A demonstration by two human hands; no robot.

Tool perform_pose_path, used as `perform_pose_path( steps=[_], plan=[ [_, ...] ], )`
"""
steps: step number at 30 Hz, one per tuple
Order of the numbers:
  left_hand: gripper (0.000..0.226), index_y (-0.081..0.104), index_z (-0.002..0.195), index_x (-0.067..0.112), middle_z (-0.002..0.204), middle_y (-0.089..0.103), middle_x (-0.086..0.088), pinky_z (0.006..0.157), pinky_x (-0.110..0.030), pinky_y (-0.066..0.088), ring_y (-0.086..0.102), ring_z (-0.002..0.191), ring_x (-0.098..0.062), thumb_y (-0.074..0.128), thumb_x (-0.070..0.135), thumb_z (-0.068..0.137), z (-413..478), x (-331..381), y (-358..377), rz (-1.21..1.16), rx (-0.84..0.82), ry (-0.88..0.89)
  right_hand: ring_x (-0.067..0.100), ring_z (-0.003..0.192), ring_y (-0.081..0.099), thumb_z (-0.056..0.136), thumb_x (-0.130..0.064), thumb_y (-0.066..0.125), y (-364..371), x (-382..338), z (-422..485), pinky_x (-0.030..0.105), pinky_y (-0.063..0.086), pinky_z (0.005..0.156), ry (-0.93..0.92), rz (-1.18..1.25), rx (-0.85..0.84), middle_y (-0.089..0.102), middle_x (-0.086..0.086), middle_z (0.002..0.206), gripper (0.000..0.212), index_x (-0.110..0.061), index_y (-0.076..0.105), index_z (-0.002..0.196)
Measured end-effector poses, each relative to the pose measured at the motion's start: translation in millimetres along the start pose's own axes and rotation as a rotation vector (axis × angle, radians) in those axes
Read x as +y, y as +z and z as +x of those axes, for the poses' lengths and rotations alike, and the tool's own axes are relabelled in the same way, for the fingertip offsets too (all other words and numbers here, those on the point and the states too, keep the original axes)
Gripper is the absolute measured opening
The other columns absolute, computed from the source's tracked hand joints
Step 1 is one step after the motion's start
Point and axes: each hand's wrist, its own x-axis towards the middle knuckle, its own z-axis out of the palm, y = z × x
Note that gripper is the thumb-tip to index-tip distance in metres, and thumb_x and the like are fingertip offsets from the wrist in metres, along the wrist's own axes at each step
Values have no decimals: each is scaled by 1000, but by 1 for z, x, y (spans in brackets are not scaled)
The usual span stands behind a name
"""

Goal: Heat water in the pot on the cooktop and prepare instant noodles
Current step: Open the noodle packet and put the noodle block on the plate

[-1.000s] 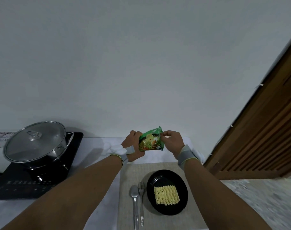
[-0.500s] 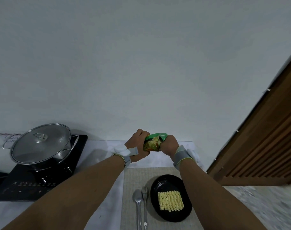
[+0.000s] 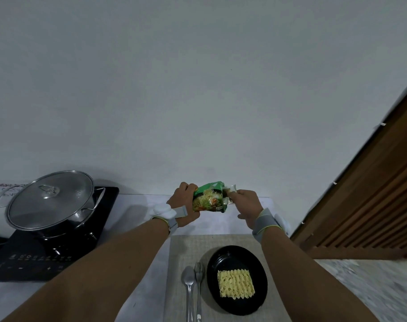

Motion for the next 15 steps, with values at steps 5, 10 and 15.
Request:
perform_pose_path(
  steps=[5,10,15],
  plan=[
    [58,48,118,15,110,46,-10,68,-39,53,56,91,-31,70,27,66,9,-9,12,34,-21,-68,24,84,38,88,-22,57,-22,18,21,41,37,70,71,93,21,42,7,88,11,-14,53,82],
    [62,47,120,15,109,45,-10,63,-31,40,55,91,-32,72,30,65,19,-18,31,50,-56,-117,27,90,45,92,-25,55,-39,53,43,43,44,77,190,79,6,48,9,93,17,-12,56,82],
    [62,47,122,13,111,45,-12,73,-37,50,56,93,-33,71,25,67,26,-16,45,-4,-52,-133,25,76,41,91,-24,59,-45,96,60,38,35,69,207,-101,3,48,10,82,26,1,64,86]
  ],
)
